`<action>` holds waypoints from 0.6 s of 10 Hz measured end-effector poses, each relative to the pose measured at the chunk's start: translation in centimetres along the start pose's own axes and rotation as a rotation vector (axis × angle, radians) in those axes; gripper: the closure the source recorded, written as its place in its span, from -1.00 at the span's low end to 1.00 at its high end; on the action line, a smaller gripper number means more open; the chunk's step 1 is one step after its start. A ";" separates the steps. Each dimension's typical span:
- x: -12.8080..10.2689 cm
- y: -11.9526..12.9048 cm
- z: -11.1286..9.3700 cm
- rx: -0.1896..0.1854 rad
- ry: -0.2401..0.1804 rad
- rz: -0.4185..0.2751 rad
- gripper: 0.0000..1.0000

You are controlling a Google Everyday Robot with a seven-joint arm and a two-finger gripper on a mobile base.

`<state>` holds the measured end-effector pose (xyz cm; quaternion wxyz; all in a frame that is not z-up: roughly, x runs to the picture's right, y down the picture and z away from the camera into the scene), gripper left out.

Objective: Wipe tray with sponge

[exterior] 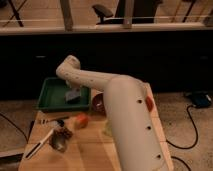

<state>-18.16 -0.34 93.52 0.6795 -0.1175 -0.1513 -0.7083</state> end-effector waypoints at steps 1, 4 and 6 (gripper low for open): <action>0.0 0.1 0.0 0.000 0.000 0.001 1.00; 0.0 -0.1 0.0 0.001 0.000 -0.001 1.00; 0.0 0.0 0.0 0.000 0.000 0.000 1.00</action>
